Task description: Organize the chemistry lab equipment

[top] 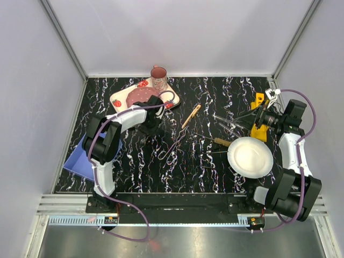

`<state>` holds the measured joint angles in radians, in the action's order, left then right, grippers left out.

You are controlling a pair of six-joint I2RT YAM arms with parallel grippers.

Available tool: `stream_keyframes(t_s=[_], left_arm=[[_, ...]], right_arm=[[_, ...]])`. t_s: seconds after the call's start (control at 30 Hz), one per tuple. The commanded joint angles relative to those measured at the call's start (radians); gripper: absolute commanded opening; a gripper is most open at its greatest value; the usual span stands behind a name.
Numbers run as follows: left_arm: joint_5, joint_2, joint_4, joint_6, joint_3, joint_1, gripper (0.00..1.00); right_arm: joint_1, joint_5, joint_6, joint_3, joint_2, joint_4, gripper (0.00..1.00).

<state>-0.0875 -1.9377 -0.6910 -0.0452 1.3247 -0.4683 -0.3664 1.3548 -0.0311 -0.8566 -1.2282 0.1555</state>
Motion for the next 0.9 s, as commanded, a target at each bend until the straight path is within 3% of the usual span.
stream_keyframes(t_s=[0.0, 0.37, 0.63, 0.87], left_arm=[[-0.017, -0.052, 0.002, -0.016, 0.062, -0.020, 0.44], [0.006, -0.144, -0.013, -0.045, 0.148, -0.058, 0.38], [0.012, -0.138, -0.002, -0.073, 0.145, -0.093, 0.21], [0.060, -0.073, 0.018, -0.125, 0.131, -0.093, 0.16]], right_arm=[[0.007, 0.027, 0.008, -0.041, -0.004, -0.007, 1.00], [0.007, 0.021, 0.013, -0.030, 0.007, -0.008, 1.00], [0.007, 0.023, 0.017, -0.027, 0.013, -0.007, 1.00], [0.007, 0.052, 0.082, -0.015, 0.038, 0.015, 1.00]])
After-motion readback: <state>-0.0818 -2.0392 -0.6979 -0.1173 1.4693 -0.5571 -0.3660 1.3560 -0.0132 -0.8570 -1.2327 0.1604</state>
